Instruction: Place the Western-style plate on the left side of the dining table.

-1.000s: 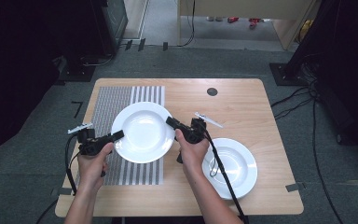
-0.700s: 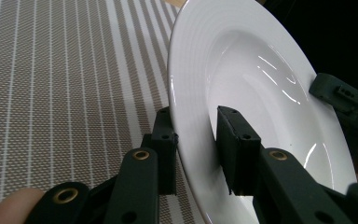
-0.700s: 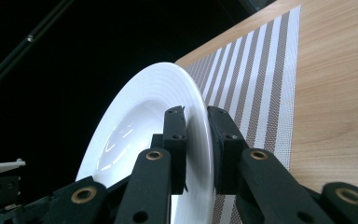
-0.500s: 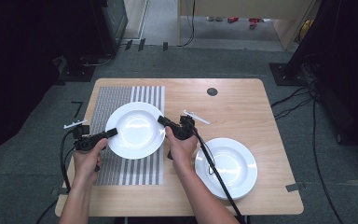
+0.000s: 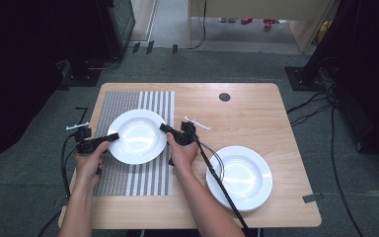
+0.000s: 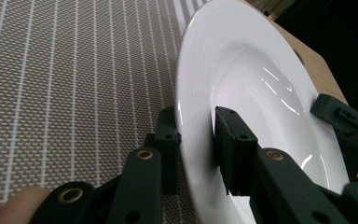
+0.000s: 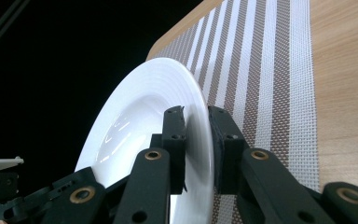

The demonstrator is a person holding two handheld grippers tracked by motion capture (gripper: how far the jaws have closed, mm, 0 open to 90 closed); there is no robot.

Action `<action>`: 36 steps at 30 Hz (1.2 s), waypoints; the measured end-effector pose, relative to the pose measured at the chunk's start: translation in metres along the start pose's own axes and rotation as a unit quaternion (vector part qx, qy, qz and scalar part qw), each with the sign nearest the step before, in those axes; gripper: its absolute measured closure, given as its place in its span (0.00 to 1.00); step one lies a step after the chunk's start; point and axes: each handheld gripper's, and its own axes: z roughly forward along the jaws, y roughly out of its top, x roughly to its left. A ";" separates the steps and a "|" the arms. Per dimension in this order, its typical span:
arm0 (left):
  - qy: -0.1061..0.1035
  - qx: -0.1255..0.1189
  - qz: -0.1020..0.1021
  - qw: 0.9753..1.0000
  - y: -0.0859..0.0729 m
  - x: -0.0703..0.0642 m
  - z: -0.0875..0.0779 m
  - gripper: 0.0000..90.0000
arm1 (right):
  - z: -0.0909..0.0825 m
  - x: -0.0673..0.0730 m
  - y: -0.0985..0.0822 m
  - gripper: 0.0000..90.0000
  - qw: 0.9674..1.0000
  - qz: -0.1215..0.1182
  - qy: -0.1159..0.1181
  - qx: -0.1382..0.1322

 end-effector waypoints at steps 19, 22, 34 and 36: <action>0.021 -0.001 -0.027 0.999 0.010 0.016 0.019 0.81 | 0.023 -0.007 -0.002 0.88 1.000 0.012 -0.019 0.000; 0.018 -0.002 -0.030 0.999 0.010 0.017 0.019 0.81 | 0.024 -0.008 -0.001 0.88 1.000 0.007 -0.018 0.002; 0.031 0.001 -0.031 0.999 0.009 0.017 0.021 0.80 | 0.026 -0.008 -0.002 0.87 1.000 -0.010 -0.024 0.004; 0.029 0.000 -0.030 0.999 0.009 0.018 0.021 0.80 | 0.026 -0.008 -0.003 0.87 1.000 -0.017 -0.026 0.002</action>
